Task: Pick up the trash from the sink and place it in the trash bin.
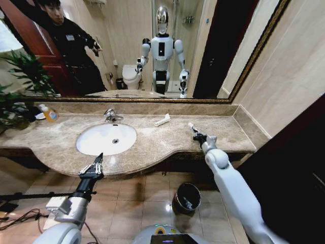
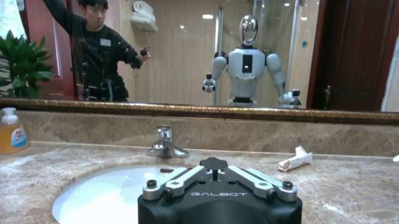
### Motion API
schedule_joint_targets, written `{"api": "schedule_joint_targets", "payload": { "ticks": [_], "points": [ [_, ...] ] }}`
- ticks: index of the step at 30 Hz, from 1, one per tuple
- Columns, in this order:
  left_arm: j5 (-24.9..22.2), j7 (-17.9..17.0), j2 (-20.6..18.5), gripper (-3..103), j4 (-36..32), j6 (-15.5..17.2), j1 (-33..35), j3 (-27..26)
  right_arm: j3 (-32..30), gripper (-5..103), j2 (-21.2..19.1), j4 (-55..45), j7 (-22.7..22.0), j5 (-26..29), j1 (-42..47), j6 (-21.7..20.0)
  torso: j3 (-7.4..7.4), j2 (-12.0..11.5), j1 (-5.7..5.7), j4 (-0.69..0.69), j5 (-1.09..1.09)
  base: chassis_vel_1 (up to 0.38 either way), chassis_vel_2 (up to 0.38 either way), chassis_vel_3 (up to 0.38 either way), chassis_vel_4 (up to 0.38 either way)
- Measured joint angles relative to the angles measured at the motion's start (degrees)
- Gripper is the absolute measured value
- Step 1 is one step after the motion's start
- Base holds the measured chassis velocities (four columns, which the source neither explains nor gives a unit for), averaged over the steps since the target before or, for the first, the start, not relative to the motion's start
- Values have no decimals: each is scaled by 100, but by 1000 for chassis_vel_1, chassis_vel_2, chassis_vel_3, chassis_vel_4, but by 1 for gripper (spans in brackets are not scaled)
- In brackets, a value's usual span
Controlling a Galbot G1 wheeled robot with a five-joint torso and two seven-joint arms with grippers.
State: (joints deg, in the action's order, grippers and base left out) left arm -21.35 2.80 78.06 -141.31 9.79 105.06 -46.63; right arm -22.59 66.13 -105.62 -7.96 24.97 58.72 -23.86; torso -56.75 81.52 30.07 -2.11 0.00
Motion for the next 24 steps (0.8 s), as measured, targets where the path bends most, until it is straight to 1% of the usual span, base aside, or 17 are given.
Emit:
{"api": "schedule_joint_targets", "payload": {
  "ticks": [4,7,8,10,11,13,15,17,19,20,21,23,24],
  "points": [
    [0,0,0,0,0,0,0,0,-123,0,13,-360,-96,38,343,-21,0,0,0,1,0,0,0,0,0],
    [0,-1,0,0,0,0,0,0,-372,0,53,-844,-240,96,1051,27,0,0,0,1,0,0,0,0,0],
    [0,-1,0,0,0,0,0,0,-372,0,53,-844,-240,96,1051,27,0,0,0,1,0,0,0,0,0],
    [0,-1,0,0,0,0,0,0,-512,0,51,-1074,-274,137,1438,80,0,0,0,0,0,0,0,0,0],
    [0,-1,0,0,0,0,0,0,-663,0,36,-1301,-280,250,1832,118,0,0,0,1,0,0,0,0,0],
    [0,-1,0,0,0,0,0,0,-816,0,24,-1545,-282,403,2215,154,0,0,0,2,-1,0,0,0,0],
    [0,-1,0,0,0,0,0,0,-862,0,26,-1626,-282,445,2365,180,0,0,0,2,0,0,0,0,0],
    [0,-1,0,0,0,0,0,0,-910,0,96,-1720,-273,455,2704,348,0,0,0,1,-1,0,0,0,0],
    [0,-1,0,0,0,0,0,0,-905,0,137,-1712,-270,440,2785,406,0,0,0,1,-1,0,0,0,0],
    [0,-1,0,0,0,0,0,0,-897,0,168,-1690,-269,429,2825,445,0,0,0,1,-1,0,0,0,0],
    [0,-1,0,0,0,0,0,0,-842,0,277,-1551,-297,406,2946,569,0,0,0,1,0,0,0,0,0],
    [0,-1,0,0,0,0,0,0,-828,0,300,-1508,-315,404,2972,600,0,0,0,1,1,0,0,0,0],
    [0,-1,0,0,0,0,0,0,-793,0,344,-1394,-355,397,3030,690,-1,0,1,0,0,0,0,0,0]
  ]
}}
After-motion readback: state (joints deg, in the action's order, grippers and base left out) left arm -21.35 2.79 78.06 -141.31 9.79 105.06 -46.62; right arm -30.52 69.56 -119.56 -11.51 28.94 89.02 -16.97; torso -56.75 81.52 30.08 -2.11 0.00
